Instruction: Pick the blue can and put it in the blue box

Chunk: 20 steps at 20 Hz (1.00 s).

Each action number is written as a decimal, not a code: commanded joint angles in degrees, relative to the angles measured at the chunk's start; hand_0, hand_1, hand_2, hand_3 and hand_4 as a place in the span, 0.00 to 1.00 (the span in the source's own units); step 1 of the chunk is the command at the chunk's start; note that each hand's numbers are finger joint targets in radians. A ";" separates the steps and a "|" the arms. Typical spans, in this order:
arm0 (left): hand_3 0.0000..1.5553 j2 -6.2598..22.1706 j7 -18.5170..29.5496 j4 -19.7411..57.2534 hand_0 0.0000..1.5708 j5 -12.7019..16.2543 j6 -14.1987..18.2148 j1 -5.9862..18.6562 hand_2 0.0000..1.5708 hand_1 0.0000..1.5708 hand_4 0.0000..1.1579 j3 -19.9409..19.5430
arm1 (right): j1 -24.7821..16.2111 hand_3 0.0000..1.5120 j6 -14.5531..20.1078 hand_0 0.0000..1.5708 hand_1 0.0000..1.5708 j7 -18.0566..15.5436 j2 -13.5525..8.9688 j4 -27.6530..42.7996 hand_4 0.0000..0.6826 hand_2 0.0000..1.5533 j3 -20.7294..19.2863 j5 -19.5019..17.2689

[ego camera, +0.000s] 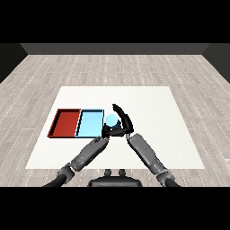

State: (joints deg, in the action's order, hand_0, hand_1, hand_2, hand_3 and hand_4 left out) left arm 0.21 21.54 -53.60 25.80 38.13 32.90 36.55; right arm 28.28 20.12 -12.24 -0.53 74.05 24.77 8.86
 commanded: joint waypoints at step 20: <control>0.95 9.42 -1.99 2.14 1.00 -3.76 -4.23 0.99 0.99 1.00 0.99 -15.17 | -16.05 0.00 -12.23 0.00 0.00 -2.44 -9.09 21.88 0.00 0.00 -22.24 16.09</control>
State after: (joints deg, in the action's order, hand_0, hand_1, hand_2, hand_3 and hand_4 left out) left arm 7.10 20.53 -53.93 22.45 36.26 32.22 25.06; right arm 15.14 11.07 -13.10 -8.04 95.57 5.66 23.06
